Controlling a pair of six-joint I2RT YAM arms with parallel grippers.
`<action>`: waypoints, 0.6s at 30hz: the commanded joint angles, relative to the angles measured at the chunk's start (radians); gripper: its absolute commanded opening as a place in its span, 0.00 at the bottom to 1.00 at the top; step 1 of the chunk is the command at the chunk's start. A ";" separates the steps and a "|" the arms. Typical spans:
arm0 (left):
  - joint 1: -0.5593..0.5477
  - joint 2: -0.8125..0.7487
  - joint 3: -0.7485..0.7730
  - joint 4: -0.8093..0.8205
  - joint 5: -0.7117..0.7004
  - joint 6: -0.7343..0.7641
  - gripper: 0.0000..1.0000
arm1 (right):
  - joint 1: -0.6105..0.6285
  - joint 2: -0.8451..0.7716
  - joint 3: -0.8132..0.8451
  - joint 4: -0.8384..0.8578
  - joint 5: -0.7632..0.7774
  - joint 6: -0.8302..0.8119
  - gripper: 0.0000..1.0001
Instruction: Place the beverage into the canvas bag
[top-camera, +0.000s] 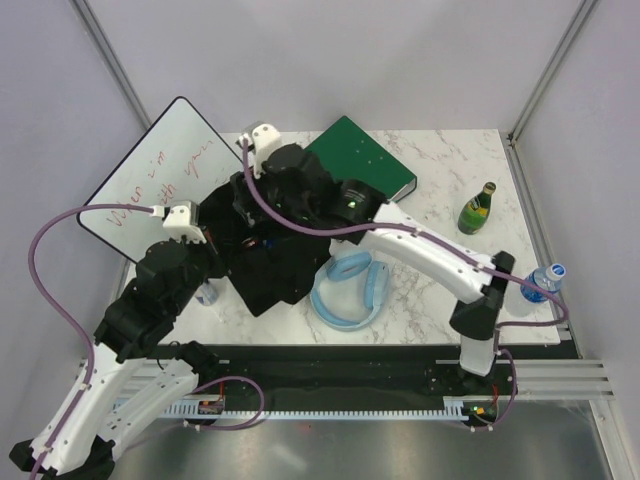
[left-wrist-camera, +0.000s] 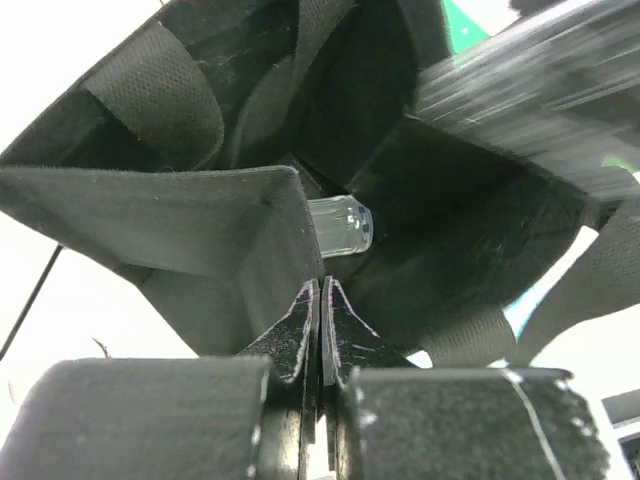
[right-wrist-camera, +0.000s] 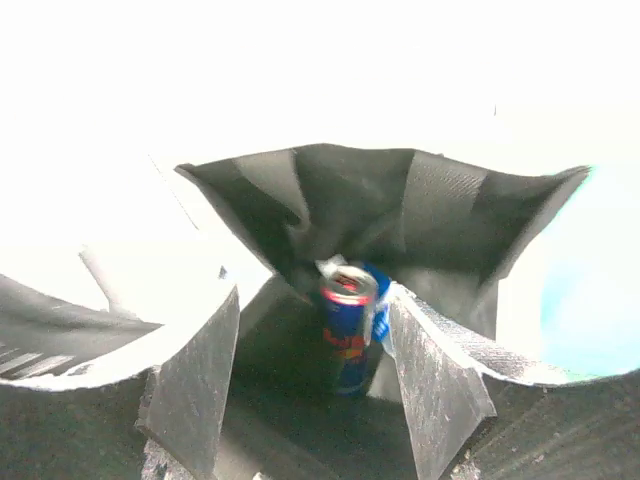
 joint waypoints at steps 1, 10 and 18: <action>-0.001 0.001 -0.014 0.030 0.005 -0.015 0.02 | 0.004 -0.154 -0.050 0.064 -0.003 0.023 0.69; -0.001 -0.007 -0.025 0.044 0.023 -0.006 0.02 | -0.092 -0.364 -0.175 0.038 0.100 0.032 0.69; -0.001 -0.049 -0.042 0.076 0.037 0.022 0.02 | -0.515 -0.406 -0.272 -0.212 0.304 0.046 0.68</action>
